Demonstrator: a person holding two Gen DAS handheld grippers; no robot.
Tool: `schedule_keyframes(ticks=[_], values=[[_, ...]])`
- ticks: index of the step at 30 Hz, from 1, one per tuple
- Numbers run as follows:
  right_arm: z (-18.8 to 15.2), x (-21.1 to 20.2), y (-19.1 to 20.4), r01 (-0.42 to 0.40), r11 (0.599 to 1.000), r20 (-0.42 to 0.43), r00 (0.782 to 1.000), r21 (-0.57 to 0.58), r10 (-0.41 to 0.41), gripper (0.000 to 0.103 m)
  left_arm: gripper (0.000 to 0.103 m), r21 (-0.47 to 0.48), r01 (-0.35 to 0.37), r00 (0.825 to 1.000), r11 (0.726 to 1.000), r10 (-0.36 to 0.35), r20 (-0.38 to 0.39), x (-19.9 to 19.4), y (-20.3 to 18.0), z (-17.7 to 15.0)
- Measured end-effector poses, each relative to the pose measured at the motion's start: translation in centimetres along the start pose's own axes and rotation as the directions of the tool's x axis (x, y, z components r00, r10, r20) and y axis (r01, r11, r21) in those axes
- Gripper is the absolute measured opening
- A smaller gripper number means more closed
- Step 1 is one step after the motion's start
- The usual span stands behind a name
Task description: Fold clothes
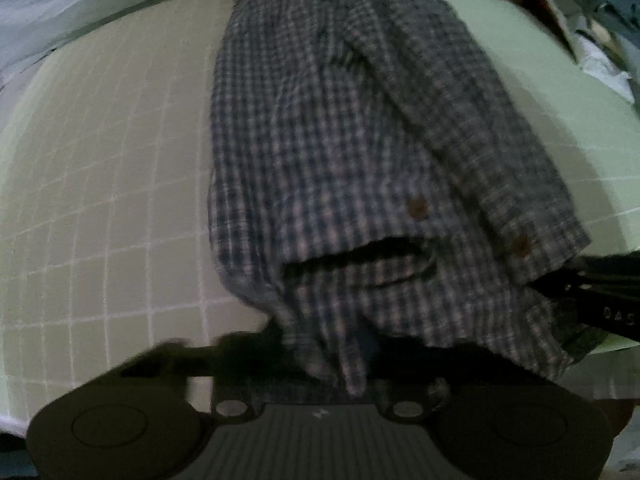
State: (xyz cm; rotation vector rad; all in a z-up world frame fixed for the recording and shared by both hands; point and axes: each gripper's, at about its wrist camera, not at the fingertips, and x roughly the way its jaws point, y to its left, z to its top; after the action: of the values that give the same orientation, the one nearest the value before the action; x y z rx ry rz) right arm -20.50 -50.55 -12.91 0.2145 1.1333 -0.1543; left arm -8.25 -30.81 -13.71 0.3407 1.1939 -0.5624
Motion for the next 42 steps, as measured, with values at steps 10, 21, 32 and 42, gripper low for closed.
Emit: schedule_keyframes(ticks=[10, 21, 32, 42], values=[[3.7, -2.4, -3.7, -0.202, 0.961, 0.064, 0.979, 0.186, 0.194, 0.007, 0.006, -0.110, 0.183, 0.980, 0.977, -0.172, 0.104, -5.0, 2.4, 2.5], [12.4, 0.1, -6.4, -0.346, 0.853, 0.220, 0.935, 0.391, 0.279, 0.007, 0.006, -0.380, 0.304, 0.948, 0.873, -0.237, 0.214, -3.8, 7.2, 10.7], [17.1, 6.4, -9.0, -0.365, 0.749, 0.162, 0.929, 0.553, 0.333, 0.009, 0.008, -0.537, 0.326, 0.943, 0.778, -0.311, 0.120, 4.0, 10.4, 17.1], [20.7, 3.8, -13.7, -0.554, 0.546, 0.476, 0.829, 0.628, 0.294, 0.048, 0.083, -0.584, 0.401, 0.892, 0.705, -0.157, 0.424, -1.2, 14.0, 19.7]])
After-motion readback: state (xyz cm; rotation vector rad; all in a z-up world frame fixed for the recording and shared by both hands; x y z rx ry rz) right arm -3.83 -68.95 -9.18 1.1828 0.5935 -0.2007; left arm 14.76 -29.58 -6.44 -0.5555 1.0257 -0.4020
